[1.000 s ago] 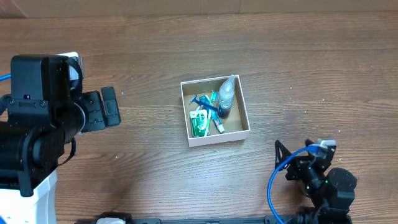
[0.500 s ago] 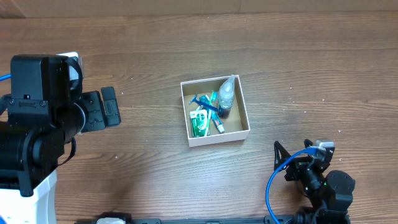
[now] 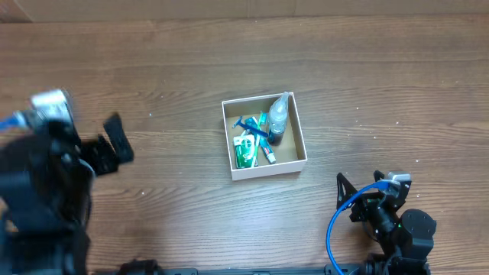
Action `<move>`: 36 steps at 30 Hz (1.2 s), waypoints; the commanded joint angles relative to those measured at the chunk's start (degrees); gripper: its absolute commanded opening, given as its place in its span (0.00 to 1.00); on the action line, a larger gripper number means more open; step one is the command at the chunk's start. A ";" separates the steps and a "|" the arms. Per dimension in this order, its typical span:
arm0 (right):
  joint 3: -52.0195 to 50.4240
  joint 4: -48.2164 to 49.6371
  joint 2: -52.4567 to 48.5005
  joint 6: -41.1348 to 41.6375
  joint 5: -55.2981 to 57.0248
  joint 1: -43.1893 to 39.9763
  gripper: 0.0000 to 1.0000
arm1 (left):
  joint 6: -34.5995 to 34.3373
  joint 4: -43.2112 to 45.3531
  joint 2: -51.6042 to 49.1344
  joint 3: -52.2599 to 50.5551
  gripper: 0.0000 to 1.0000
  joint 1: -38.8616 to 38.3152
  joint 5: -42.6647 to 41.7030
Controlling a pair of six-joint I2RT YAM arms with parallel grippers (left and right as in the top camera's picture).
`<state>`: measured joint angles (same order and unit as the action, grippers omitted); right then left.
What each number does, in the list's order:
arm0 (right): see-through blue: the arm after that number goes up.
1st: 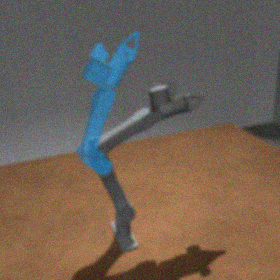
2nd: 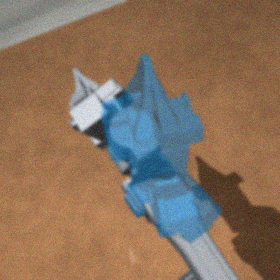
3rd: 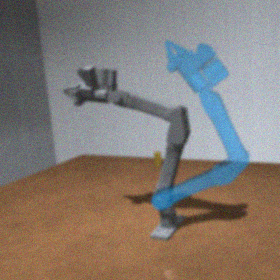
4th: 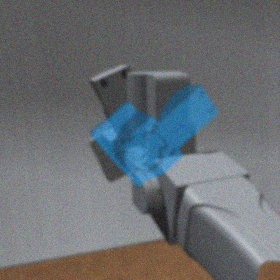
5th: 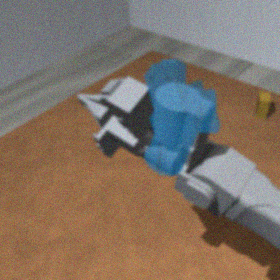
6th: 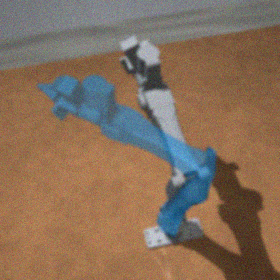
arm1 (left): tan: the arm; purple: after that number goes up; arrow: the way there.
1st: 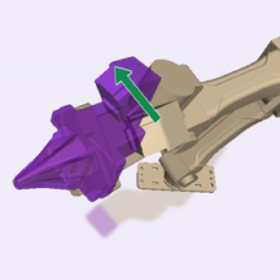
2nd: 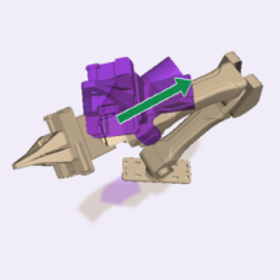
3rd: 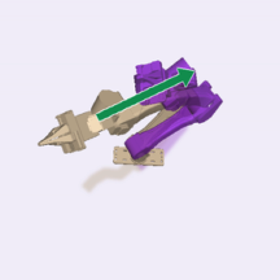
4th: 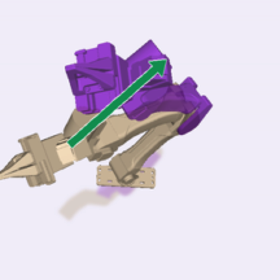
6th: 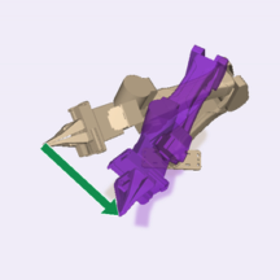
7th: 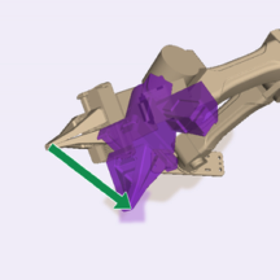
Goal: Pack container
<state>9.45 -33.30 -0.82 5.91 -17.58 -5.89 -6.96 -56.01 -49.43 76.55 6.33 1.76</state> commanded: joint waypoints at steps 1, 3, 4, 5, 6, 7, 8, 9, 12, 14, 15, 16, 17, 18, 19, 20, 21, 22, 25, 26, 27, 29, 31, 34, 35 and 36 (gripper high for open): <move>-0.48 0.07 0.66 -0.37 0.11 0.20 1.00 | 4.22 10.97 14.40 -26.40 1.00 1.53 -7.89; -0.48 0.07 0.66 -0.37 0.11 0.20 1.00 | 4.20 13.86 21.51 -36.61 1.00 1.51 -8.55; -0.48 0.07 0.66 -0.37 0.11 0.20 1.00 | 4.20 14.78 24.83 -40.83 1.00 1.46 -9.35; -0.48 0.07 0.66 -0.37 0.11 0.20 1.00 | 3.89 15.41 27.26 -43.69 1.00 1.40 -9.40; -0.48 0.07 0.66 -0.37 0.11 0.20 1.00 | 3.54 16.55 30.88 -47.95 1.00 1.11 -9.35; -0.48 0.07 0.66 -0.37 0.11 0.20 1.00 | 3.50 18.08 34.67 -52.24 1.00 0.63 -9.46; -0.48 0.07 0.66 -0.37 0.11 0.20 1.00 | 3.54 19.34 37.24 -55.28 1.00 0.20 -10.47; -0.48 0.07 0.66 -0.37 0.11 0.20 1.00 | 3.54 20.65 39.87 -58.47 1.00 -0.24 -11.43; -0.48 0.07 0.66 -0.37 0.11 0.20 1.00 | 3.04 21.20 45.31 -64.08 1.00 -1.20 -11.93; -0.48 0.07 0.66 -0.37 0.11 0.20 1.00 | 2.23 22.16 48.06 -67.25 1.00 -1.55 -11.91; -0.48 0.07 0.66 -0.37 0.11 0.20 1.00 | 2.25 22.43 48.83 -67.73 1.00 -1.53 -11.50; -0.48 0.07 0.66 -0.37 0.11 0.20 1.00 | 2.25 22.64 49.20 -67.73 1.00 -1.55 -11.50; -0.48 0.07 0.66 -0.37 0.11 0.20 1.00 | 2.25 22.64 49.20 -67.73 1.00 -1.53 -11.45; -0.48 0.07 0.66 -0.37 0.11 0.20 1.00 | 2.25 22.64 49.13 -67.73 1.00 -1.53 -11.45; -0.48 0.07 0.66 -0.37 0.11 0.20 1.00 | 2.25 22.62 49.11 -67.73 1.00 -1.53 -11.45; -0.48 0.07 0.66 -0.37 0.11 0.20 1.00 | 2.25 22.60 49.13 -67.73 1.00 -1.53 -11.45; -0.48 0.07 0.66 -0.37 0.11 0.20 1.00 | 2.25 22.60 49.11 -67.73 1.00 -1.53 -11.45; -0.48 0.07 0.66 -0.37 0.11 0.20 1.00 | 2.25 22.60 49.13 -67.73 1.00 -1.53 -11.47; -0.48 0.07 0.66 -0.37 0.11 0.20 1.00 | 2.25 22.60 49.13 -67.73 1.00 -1.53 -11.47; -0.48 0.07 0.66 -0.37 0.11 0.20 1.00 | 2.25 22.60 49.11 -67.73 1.00 -1.53 -11.47; -0.48 0.07 0.66 -0.37 0.11 0.20 1.00 | 2.25 22.60 49.13 -67.73 1.00 -1.53 -11.47; -0.48 0.07 0.66 -0.37 0.11 0.20 1.00 | 2.25 22.60 49.11 -67.73 1.00 -1.53 -11.47; -0.48 0.07 0.66 -0.37 0.11 0.20 1.00 | 2.25 22.60 49.11 -67.73 1.00 -1.53 -11.47; -0.48 0.07 0.66 -0.37 0.11 0.20 1.00 | 2.25 22.60 49.11 -67.73 1.00 -1.53 -11.45; -0.48 0.07 0.66 -0.37 0.11 0.20 1.00 | 2.25 22.60 49.11 -67.73 1.00 -1.53 -11.47; -0.48 0.07 0.66 -0.37 0.11 0.20 1.00 | 2.25 22.60 49.13 -67.73 1.00 -1.53 -11.45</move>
<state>9.41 -33.10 -0.62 5.96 -17.58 -5.89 -4.27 -33.63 -1.13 9.56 5.21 -8.84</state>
